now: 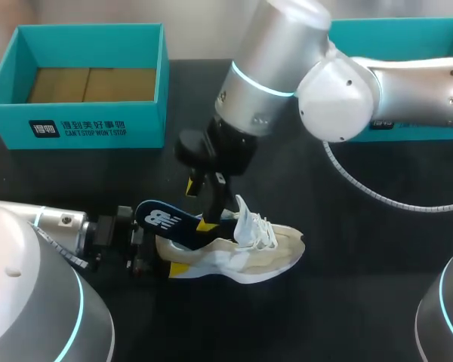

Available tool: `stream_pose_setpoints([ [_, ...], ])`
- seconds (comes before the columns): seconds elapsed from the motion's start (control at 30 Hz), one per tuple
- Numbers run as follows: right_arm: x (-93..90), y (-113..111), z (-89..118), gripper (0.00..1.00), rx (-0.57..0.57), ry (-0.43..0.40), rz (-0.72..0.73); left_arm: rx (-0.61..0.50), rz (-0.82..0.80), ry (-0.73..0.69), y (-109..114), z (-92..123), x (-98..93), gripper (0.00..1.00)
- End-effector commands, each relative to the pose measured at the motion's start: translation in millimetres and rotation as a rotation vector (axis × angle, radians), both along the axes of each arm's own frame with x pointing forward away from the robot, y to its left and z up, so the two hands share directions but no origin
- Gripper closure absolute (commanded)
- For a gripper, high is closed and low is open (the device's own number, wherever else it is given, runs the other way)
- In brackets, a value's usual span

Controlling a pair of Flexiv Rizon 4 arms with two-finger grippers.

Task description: Take the shoe out of the shoebox, open the shoe tongue, remove and reinsert the insole, then place the shoe into the shoebox

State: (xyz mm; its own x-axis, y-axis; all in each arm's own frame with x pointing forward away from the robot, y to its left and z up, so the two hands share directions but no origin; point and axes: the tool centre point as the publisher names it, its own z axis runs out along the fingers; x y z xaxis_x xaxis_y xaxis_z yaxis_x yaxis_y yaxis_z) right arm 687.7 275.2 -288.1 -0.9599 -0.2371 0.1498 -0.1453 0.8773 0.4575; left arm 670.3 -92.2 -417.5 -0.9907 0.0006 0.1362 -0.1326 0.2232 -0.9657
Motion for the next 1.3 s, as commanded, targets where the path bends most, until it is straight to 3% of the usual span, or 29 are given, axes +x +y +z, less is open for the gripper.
stream_pose_setpoints([
  [0.03,-0.9,1.0,-0.3,0.00,-0.003,-0.002,-0.001,0.000,0.001,0.000,-0.5,-2.8,0.8,1.00],
  [0.13,-0.9,1.0,-0.3,0.00,-0.003,-0.002,-0.001,0.000,0.001,0.000,-0.5,-2.8,0.8,1.00],
  [0.17,-1.1,0.8,-9.9,0.00,0.028,0.043,-0.045,0.000,0.001,0.000,-0.5,-2.8,0.8,1.00],
  [0.2,-2.2,2.2,-12.2,0.00,0.070,0.032,-0.031,0.000,0.001,0.000,-0.5,-2.8,0.8,1.00],
  [0.43,-8.6,10.8,-5.0,0.00,0.127,0.036,-0.163,0.000,0.001,0.000,-0.5,-2.8,0.8,1.00],
  [0.87,-25.8,20.8,-3.0,0.00,-0.008,0.060,-0.356,0.000,0.001,0.000,-0.5,-2.8,0.8,1.00],
  [1.3,-37.7,15.2,-3.2,0.00,-0.067,-0.016,-0.430,0.000,0.001,0.000,-0.5,-2.8,0.8,1.00],
])
